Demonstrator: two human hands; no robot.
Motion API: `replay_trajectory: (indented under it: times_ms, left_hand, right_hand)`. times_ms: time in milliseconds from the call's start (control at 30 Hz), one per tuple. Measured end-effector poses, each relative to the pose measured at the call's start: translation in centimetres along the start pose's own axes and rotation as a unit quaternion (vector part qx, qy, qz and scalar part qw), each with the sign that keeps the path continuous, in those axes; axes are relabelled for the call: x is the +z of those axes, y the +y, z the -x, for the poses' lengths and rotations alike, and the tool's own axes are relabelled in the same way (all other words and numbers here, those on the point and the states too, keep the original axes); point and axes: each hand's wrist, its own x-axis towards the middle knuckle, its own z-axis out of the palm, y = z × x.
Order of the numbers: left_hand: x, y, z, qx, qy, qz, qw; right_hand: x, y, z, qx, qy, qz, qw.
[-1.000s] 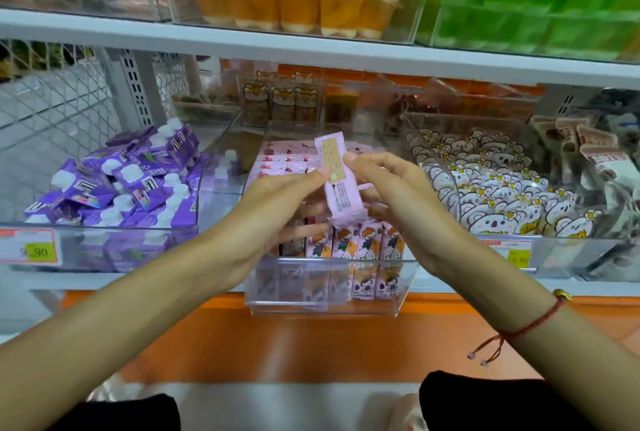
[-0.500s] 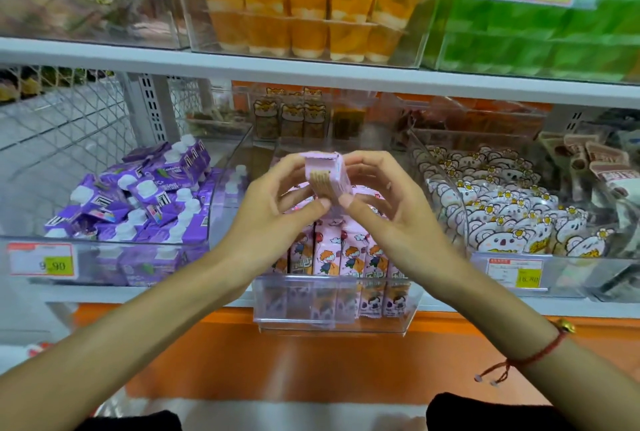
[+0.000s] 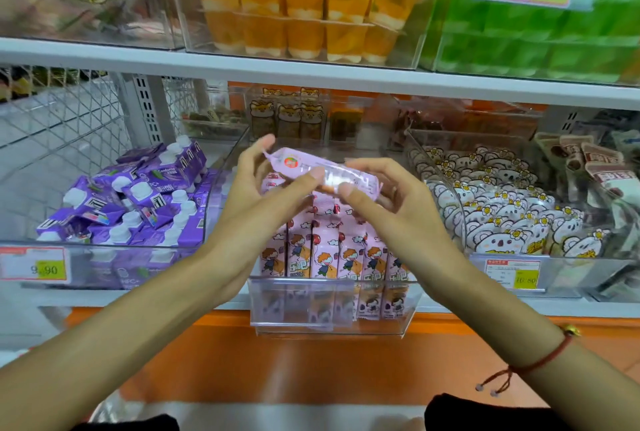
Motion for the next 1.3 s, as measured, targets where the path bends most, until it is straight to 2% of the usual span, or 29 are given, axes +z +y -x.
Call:
replay_trajectory:
  times_ms: [67, 133, 333, 533, 633, 700, 767, 933, 967, 1300]
  left_hand:
    - [-0.2, 0.3, 0.0, 0.014, -0.014, -0.001, 1.000]
    - [-0.1, 0.6, 0.2, 0.017, -0.009, 0.000, 1.000]
    - [0.4, 0.5, 0.5, 0.010, 0.036, -0.028, 0.999]
    - [0.5, 0.5, 0.7, 0.023, 0.024, -0.061, 0.998]
    - [0.1, 0.7, 0.4, 0.073, 0.071, -0.073, 0.992]
    - [0.1, 0.9, -0.3, 0.100, 0.122, -0.091, 0.983]
    - [0.1, 0.8, -1.6, 0.110, 0.149, -0.137, 0.973]
    - [0.5, 0.2, -6.1, 0.108, 0.121, -0.231, 0.959]
    - [0.6, 0.0, -7.1, 0.105, 0.115, -0.251, 0.955]
    - [2.7, -3.3, -14.2, 0.125, 0.064, -0.472, 0.870]
  right_hand:
    - [-0.4, 0.3, -0.4, 0.071, -0.001, -0.059, 0.996]
    - [-0.8, 0.5, -0.6, 0.093, 0.002, -0.084, 0.992]
    - [-0.9, 0.3, -0.6, 0.039, 0.030, -0.024, 0.999]
    - [-1.4, 1.1, -0.8, 0.082, 0.026, 0.002, 0.996]
    - [-1.7, 1.4, -0.7, 0.020, 0.048, 0.100, 0.994]
    - [-2.0, 1.7, -0.5, -0.065, 0.054, 0.219, 0.972]
    - [-2.3, 1.8, -0.3, -0.138, 0.013, 0.336, 0.932]
    - [-2.9, 3.1, 0.1, -0.164, -0.141, 0.570, 0.792]
    - [-3.0, 3.2, 0.1, -0.159, -0.149, 0.580, 0.785]
    - [-3.0, 3.3, 0.0, -0.151, -0.147, 0.559, 0.802]
